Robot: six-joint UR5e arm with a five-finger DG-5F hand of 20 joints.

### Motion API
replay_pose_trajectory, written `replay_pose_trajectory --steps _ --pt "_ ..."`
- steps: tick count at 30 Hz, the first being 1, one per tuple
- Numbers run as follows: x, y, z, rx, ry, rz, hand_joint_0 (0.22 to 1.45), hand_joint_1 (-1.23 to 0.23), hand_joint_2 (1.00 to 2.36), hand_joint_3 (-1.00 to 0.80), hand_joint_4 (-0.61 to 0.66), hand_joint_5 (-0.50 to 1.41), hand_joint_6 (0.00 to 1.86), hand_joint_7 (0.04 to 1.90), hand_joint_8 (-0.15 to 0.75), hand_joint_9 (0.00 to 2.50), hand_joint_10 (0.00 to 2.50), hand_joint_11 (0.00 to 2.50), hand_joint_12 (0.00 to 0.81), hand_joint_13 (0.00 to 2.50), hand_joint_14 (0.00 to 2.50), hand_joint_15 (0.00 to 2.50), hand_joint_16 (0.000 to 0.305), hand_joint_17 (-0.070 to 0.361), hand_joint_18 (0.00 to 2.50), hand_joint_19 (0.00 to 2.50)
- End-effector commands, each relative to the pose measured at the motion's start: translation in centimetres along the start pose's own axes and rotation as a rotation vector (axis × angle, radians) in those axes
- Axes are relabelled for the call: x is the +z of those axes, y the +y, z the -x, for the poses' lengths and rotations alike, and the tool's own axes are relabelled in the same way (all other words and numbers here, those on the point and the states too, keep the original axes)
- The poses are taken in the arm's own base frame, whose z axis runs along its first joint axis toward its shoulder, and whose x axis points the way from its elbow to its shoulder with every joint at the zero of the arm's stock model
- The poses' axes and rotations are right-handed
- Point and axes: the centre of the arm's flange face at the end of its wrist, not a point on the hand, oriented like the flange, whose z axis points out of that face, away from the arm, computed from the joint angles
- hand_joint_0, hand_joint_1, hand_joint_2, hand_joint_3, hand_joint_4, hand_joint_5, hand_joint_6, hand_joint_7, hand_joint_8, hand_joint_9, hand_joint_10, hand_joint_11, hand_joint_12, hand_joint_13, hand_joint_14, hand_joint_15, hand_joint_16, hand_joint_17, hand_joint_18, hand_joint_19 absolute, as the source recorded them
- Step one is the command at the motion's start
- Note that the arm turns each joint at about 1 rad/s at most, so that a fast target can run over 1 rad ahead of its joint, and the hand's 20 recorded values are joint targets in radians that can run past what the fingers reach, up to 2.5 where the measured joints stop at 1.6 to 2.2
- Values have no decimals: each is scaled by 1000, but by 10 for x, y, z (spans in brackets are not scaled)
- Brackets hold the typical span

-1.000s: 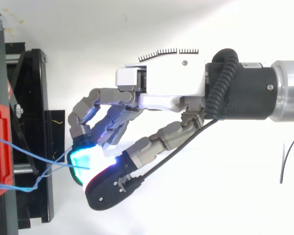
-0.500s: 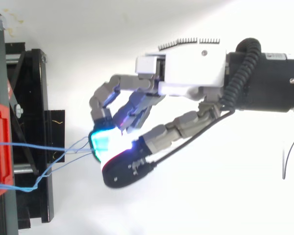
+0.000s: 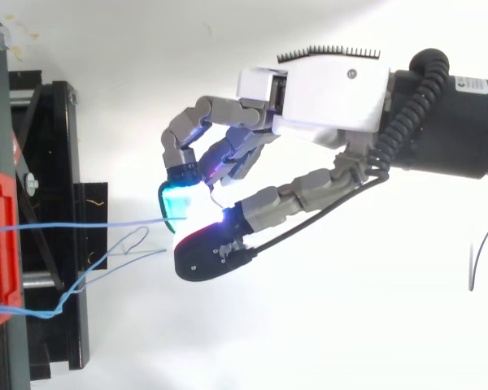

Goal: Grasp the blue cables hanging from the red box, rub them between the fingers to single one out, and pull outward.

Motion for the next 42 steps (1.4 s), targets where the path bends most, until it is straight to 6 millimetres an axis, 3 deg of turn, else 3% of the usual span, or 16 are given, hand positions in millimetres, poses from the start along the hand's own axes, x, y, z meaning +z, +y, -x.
replay_pose_trajectory --steps 1,23,29,42 --pt "0 0 -1 -4 0 0 605 -822 1026 31 5 -85 900 1249 363 994 8 322 468 707 9 304 62 140 805 316" --pt "0 0 0 -2 0 3 612 -817 1008 41 6 -85 902 1265 372 994 8 333 467 716 9 308 61 138 808 319" --pt "1 0 -1 -3 1 3 588 -808 1108 25 -9 -83 905 1249 373 1004 8 320 473 737 9 320 62 141 820 320" --pt "0 0 0 -2 0 4 575 -804 1155 15 -5 -81 905 1241 371 1016 8 330 478 765 9 322 63 141 836 313"
